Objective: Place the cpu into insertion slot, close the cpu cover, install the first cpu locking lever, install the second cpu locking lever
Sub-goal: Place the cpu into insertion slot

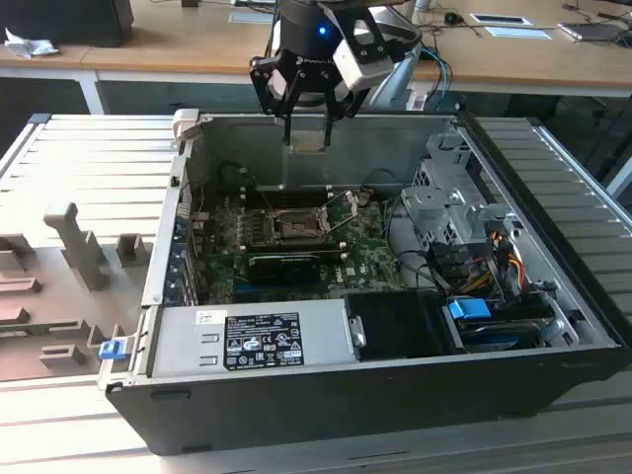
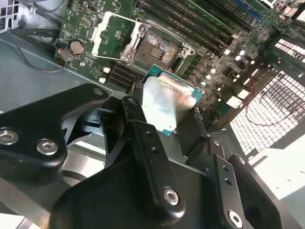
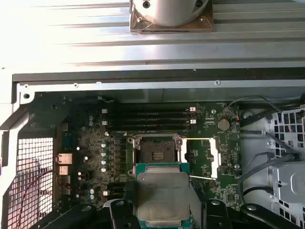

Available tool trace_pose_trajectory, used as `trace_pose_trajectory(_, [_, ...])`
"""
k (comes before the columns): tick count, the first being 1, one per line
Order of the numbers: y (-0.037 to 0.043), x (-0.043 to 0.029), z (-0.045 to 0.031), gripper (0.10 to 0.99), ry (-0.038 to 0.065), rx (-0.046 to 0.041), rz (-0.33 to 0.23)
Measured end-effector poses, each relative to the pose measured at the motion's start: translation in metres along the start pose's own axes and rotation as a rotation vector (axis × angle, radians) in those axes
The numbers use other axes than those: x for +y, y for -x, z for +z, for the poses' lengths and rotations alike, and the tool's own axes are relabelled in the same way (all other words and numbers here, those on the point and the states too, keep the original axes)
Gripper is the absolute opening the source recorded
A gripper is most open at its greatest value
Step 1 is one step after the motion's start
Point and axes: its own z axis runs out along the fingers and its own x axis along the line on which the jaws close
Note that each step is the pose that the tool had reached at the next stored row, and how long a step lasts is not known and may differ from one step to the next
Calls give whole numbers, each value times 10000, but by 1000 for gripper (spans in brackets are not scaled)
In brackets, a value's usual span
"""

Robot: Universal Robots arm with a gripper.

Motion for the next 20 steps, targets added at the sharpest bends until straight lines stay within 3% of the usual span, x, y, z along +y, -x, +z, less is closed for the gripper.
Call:
trace_pose_trajectory(4, [0, 0, 0, 529, 3, -17, 189])
trace_pose_trajectory(7, [-2, 0, 0, 529, 16, -76, 853])
trace_pose_trajectory(20, [-11, -1, 9, 529, 17, -81, 905])
